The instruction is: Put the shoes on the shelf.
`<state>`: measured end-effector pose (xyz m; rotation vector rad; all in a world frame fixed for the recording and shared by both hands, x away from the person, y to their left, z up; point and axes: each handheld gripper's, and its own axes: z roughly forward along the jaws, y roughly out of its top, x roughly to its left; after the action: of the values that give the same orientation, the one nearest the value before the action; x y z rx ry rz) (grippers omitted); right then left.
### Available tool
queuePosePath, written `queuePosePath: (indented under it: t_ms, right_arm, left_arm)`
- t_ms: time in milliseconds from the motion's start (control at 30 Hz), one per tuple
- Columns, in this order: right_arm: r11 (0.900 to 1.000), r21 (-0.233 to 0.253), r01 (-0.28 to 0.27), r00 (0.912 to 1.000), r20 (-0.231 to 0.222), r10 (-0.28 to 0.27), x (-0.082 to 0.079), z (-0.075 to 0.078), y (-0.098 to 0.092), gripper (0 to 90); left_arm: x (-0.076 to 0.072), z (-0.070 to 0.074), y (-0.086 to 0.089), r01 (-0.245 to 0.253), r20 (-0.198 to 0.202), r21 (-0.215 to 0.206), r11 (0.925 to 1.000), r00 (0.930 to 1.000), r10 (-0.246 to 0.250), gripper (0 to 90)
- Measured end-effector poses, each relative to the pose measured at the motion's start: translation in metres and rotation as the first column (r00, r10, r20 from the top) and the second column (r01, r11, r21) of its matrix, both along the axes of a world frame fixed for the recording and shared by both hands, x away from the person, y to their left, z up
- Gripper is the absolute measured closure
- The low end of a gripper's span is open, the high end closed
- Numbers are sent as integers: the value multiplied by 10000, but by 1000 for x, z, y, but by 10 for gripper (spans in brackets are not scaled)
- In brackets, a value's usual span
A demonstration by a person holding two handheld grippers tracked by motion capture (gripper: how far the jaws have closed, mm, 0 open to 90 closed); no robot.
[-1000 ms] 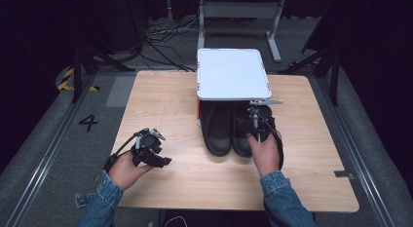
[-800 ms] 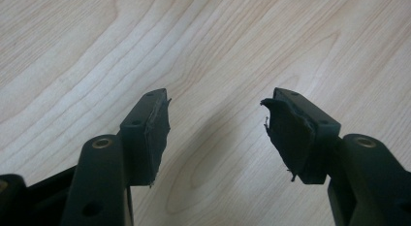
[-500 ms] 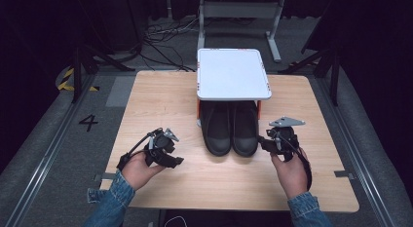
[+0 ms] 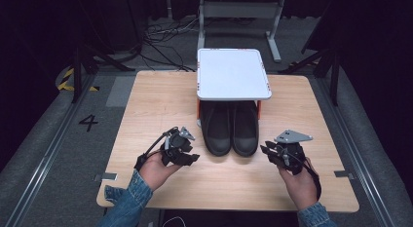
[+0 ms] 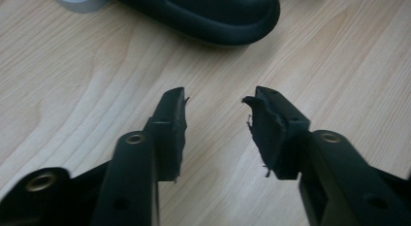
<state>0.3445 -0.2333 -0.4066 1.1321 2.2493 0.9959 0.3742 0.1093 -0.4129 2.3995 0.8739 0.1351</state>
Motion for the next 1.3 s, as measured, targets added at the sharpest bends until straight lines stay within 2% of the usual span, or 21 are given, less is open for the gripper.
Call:
queuePosePath:
  t_ms: [100,133,167,200,333,500,533,933,1100,1300]
  right_arm:
    - [9997,256,-6,9995,-329,14,0,-6,-3,785]
    - [9997,256,-6,9995,-329,14,0,-6,-3,785]
    - [9991,431,-52,9979,-637,79,2,-12,-1,823]
    - [9991,431,-52,9979,-637,79,2,-12,-1,823]
    - [9994,277,-202,9950,-972,228,3,-21,7,858]
    - [9992,165,-368,9925,-1161,385,3,-25,14,875]
    - [9991,51,-414,9905,-1312,417,3,-27,16,880]
    - [9958,-512,-759,9763,-2068,638,4,-41,30,900]
    - [9949,-574,-826,9715,-2270,675,6,-43,34,900]
    - [9948,-598,-827,9667,-2472,655,11,-47,39,900]
  left_arm:
    - [2,-1,-8,161,-277,-27,9999,9995,-162,712]
    - [2,-1,-8,161,-277,-27,9999,9995,-162,757]
    - [3,-3,-14,121,-297,107,9999,9995,-118,797]
    - [3,-3,-14,121,-297,107,9999,9995,-118,824]
    - [4,-8,-25,159,-575,277,9995,9982,-142,872]
    - [6,-14,-33,202,-851,340,9992,9962,-173,887]
    - [5,-16,-37,260,-926,398,9989,9955,-222,888]
    - [2,-27,-61,722,-1216,707,9949,9906,-632,893]
    - [5,-31,-69,546,-1431,889,9945,9888,-415,894]
    - [10,-34,-71,234,-1483,863,9960,9889,-104,894]
